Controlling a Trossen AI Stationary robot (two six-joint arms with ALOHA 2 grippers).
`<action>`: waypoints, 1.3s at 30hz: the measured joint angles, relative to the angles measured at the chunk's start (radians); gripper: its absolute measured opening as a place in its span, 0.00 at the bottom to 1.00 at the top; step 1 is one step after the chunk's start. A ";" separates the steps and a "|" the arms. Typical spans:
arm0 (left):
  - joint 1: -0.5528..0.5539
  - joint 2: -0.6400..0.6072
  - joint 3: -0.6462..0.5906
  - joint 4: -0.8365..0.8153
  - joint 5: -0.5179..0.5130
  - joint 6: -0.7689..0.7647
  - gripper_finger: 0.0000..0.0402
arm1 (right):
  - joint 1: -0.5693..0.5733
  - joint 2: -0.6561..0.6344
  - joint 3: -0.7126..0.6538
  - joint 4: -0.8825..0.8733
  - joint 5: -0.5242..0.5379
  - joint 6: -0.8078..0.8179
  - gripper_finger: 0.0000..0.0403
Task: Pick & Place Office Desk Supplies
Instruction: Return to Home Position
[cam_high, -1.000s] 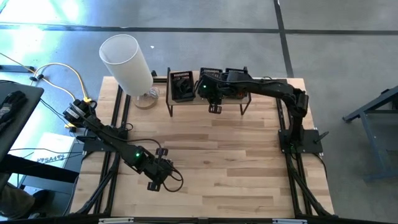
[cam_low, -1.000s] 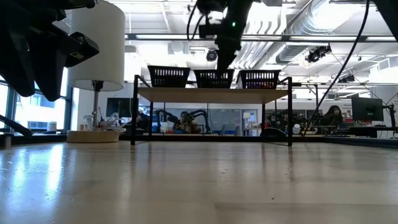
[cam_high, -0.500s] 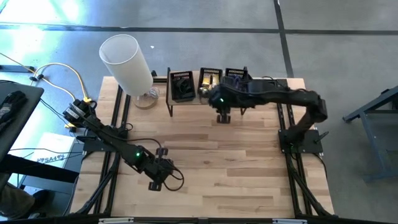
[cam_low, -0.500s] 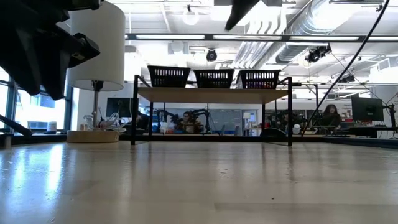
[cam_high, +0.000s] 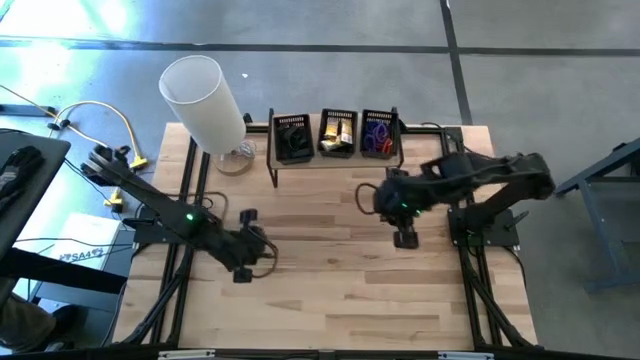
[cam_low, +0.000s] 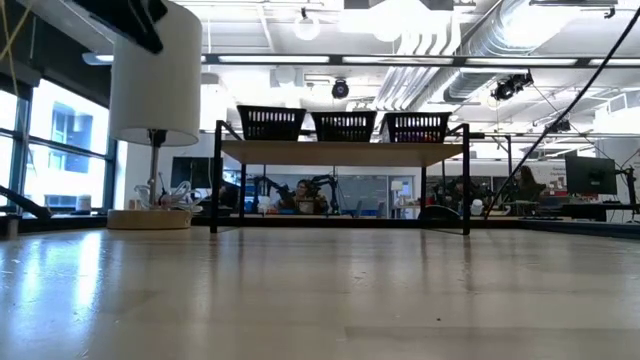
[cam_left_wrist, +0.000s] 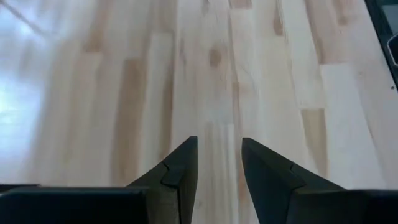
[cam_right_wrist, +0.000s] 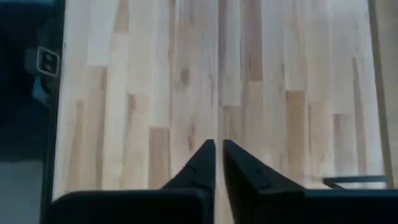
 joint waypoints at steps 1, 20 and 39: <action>-0.001 -0.028 0.000 -0.014 -0.017 0.007 0.29 | 0.023 -0.009 -0.007 0.006 0.019 0.022 0.03; -0.146 -0.214 -0.001 -0.107 -0.462 0.025 0.00 | 0.275 -0.776 -0.922 0.867 0.159 -0.016 0.01; -0.007 -0.521 -0.103 0.148 -0.059 0.323 0.00 | 0.146 -1.270 -1.636 1.438 0.044 -0.089 0.01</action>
